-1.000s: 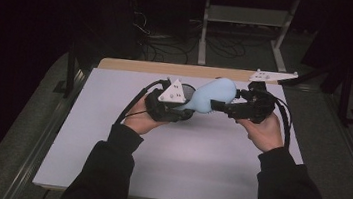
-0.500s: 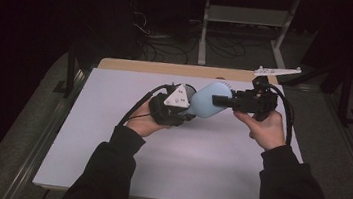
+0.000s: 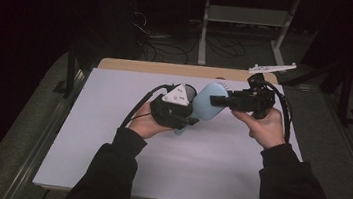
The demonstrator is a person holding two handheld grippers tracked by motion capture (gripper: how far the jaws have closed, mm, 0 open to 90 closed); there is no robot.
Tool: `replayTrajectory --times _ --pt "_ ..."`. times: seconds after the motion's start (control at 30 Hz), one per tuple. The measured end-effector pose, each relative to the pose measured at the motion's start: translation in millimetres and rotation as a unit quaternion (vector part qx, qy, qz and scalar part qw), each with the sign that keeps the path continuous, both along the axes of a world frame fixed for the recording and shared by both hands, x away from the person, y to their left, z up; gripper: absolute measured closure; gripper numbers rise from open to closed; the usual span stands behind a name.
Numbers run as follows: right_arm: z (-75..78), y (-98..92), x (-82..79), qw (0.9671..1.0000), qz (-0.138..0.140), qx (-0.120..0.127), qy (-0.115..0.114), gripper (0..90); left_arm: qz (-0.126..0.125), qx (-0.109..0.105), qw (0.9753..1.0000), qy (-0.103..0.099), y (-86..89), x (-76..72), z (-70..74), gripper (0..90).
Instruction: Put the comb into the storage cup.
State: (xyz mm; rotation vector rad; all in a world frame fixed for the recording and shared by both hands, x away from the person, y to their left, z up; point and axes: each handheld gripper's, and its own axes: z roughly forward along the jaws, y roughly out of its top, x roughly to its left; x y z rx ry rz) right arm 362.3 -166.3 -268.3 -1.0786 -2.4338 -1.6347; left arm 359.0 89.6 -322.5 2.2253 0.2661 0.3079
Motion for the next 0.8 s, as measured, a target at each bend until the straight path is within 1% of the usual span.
replayTrajectory --times 0.1,0.17,0.2,0.3,0.43,0.6,0.67,0.77,0.8 --pt "2.0 1.6 0.5 1.0000 0.001 -0.004 -0.001 54.6 -0.003 -0.004 0.9999 0.015 -1.9 0.4 -0.9 52.6" --pt "3.7 3.5 0.7 0.9999 0.000 -0.012 -0.002 54.6 -0.002 -0.010 0.9997 0.021 -1.9 1.0 -1.7 48.2" --pt "4.7 4.4 0.8 0.9998 0.001 -0.018 -0.003 54.6 0.000 -0.014 0.9995 0.028 -1.6 1.3 -2.4 45.8" --pt "6.4 6.7 1.6 0.9995 0.005 -0.032 -0.005 54.6 0.000 -0.018 0.9992 0.037 0.1 2.4 -4.0 38.1" --pt "8.5 7.9 2.9 0.9992 0.007 -0.039 -0.003 54.6 0.000 -0.032 0.9983 0.048 4.7 3.5 -5.1 33.2" --pt "11.8 10.3 4.6 0.9987 0.013 -0.048 -0.004 54.6 -0.002 -0.044 0.9978 0.050 12.1 4.0 -4.3 26.5" --pt "13.5 11.1 5.4 0.9987 0.015 -0.049 0.001 54.6 -0.006 -0.053 0.9971 0.055 14.5 3.8 -4.1 23.7" --pt "16.4 12.3 6.5 0.9985 0.016 -0.053 -0.005 54.6 -0.001 -0.057 0.9969 0.055 18.2 4.0 -3.7 18.1" --pt "17.9 12.8 6.3 0.9984 0.015 -0.054 -0.004 54.6 0.001 -0.061 0.9965 0.057 19.7 4.0 -3.6 16.6"
